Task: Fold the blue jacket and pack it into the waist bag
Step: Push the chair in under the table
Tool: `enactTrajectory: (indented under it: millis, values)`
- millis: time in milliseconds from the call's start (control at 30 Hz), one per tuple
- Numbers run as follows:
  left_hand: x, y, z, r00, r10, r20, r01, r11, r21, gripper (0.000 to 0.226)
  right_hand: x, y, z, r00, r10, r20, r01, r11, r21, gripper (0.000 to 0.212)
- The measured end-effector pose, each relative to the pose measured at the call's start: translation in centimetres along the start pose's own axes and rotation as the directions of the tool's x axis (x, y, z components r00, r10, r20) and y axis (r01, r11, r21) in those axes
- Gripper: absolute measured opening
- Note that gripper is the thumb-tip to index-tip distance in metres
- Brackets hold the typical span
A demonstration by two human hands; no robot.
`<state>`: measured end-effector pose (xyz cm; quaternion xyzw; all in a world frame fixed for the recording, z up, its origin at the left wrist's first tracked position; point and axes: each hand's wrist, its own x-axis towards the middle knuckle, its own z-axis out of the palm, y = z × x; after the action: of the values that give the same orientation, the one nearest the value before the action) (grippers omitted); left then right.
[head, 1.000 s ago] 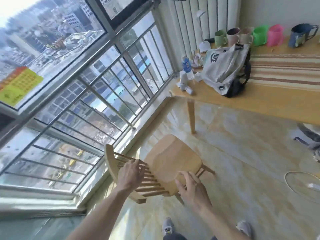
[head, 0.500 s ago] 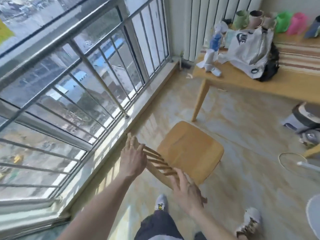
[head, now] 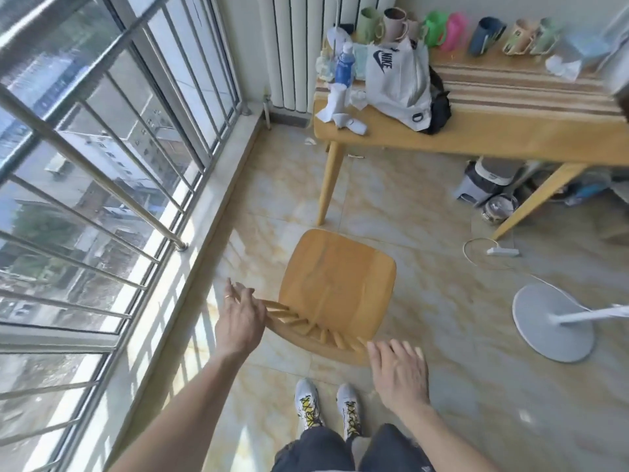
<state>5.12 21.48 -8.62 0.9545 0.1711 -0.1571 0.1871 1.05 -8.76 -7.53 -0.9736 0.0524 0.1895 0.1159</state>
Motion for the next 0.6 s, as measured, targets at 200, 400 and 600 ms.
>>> enactTrajectory:
  millis: [200,400,600]
  values:
    - [1.0,2.6,-1.8,0.963,-0.265,0.047,0.268,0.927,-0.262,0.055,1.6,1.5,-0.6,0.950,0.311,0.019,-0.294,0.874,0.386,0.023]
    - [4.8,-0.4,-0.1,0.798,-0.532,0.284,0.603,0.717,-0.350,0.071,2.6,2.0,-1.3,0.814,0.517,0.263,-0.532,0.485,0.694,0.010]
    - [5.6,2.6,-3.5,0.655,-0.538,0.530,0.745,0.345,-0.571,0.013,3.6,2.0,0.2,0.466,0.561,0.684,-0.609,-0.358,0.708,0.033]
